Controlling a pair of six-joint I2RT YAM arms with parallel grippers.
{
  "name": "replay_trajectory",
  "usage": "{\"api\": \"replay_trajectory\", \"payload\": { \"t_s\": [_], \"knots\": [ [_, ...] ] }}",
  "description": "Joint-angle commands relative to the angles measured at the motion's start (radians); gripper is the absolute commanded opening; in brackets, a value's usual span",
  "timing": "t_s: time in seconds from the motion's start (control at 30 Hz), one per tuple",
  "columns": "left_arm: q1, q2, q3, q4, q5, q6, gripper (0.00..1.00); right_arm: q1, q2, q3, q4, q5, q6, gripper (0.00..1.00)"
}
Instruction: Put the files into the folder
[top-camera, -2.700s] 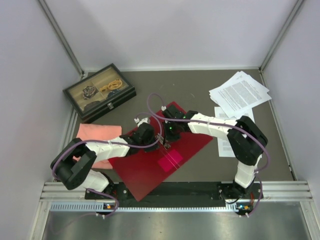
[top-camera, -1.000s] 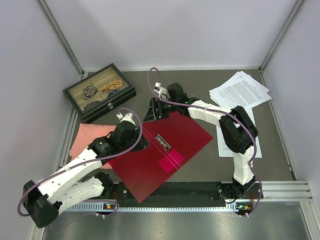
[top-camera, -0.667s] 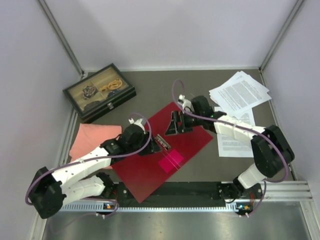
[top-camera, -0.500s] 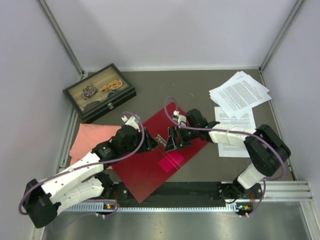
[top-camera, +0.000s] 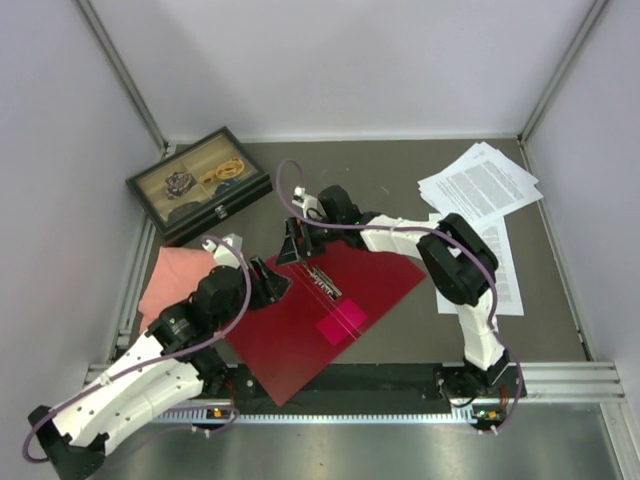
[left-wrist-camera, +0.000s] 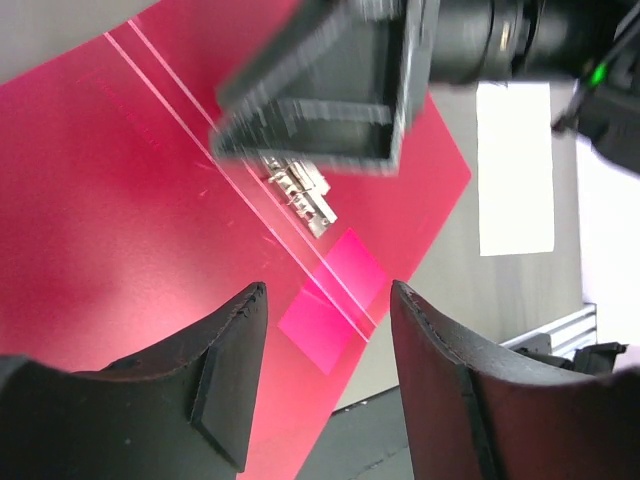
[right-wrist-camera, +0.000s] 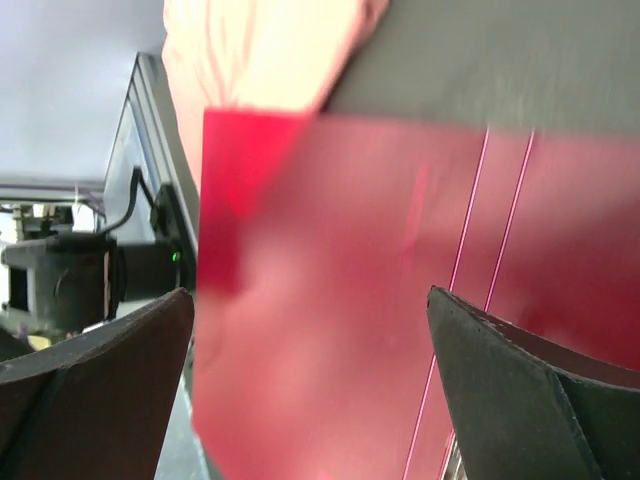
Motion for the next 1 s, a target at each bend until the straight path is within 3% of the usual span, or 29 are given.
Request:
{"api": "replay_trajectory", "payload": {
  "t_s": [0.0, 0.13, 0.27, 0.43, 0.5, 0.7, 0.97],
  "knots": [
    [-0.002, 0.017, -0.037, -0.002, -0.005, -0.002, 0.57, -0.003, 0.087, 0.155, 0.045, -0.031, -0.056, 0.99],
    [-0.002, 0.153, -0.063, 0.081, 0.037, 0.003, 0.57, -0.025, 0.119, 0.245, -0.002, -0.019, -0.07, 0.99],
    [0.0, 0.359, -0.017, 0.104, -0.038, -0.037, 0.53, -0.104, -0.021, 0.195, -0.081, 0.053, -0.047, 0.99],
    [0.001, 0.638, 0.118, 0.087, -0.121, -0.04, 0.32, -0.236, -0.126, 0.121, -0.355, 0.28, -0.154, 0.99],
    [0.001, 0.716, 0.14, 0.116, -0.112, -0.011, 0.28, -0.317, -0.126, 0.109, -0.446, 0.317, -0.194, 0.99],
    [0.009, 0.892, 0.187, 0.225, -0.042, 0.036, 0.21, -0.441, -0.137, 0.086, -0.518, 0.398, -0.251, 0.99],
    [0.009, 1.072, 0.276, 0.27, 0.011, 0.044, 0.15, -0.449, -0.18, -0.039, -0.519, 0.484, -0.231, 0.98]
  ]
}}
